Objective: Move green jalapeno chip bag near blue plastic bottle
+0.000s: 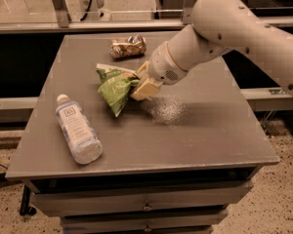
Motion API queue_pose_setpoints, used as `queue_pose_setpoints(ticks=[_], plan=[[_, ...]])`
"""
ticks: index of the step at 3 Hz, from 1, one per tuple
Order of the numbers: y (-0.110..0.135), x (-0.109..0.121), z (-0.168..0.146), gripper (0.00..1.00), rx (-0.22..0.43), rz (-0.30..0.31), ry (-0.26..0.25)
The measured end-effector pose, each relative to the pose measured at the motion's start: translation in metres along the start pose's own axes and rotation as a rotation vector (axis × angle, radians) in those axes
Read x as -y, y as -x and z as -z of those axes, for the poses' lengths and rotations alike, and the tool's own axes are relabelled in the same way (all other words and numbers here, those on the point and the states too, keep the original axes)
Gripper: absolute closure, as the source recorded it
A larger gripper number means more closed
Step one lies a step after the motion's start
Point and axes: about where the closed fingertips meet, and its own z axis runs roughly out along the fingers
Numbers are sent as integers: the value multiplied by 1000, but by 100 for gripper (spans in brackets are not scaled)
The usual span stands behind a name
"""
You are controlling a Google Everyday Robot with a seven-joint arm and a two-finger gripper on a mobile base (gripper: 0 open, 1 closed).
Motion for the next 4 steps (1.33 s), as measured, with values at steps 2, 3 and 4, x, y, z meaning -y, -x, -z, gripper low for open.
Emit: queue_pose_setpoints(ticks=[2, 3, 4], plan=[[27, -5, -44, 72, 7, 108, 44], [33, -6, -51, 49, 12, 142, 61], [34, -7, -52, 26, 11, 163, 75]])
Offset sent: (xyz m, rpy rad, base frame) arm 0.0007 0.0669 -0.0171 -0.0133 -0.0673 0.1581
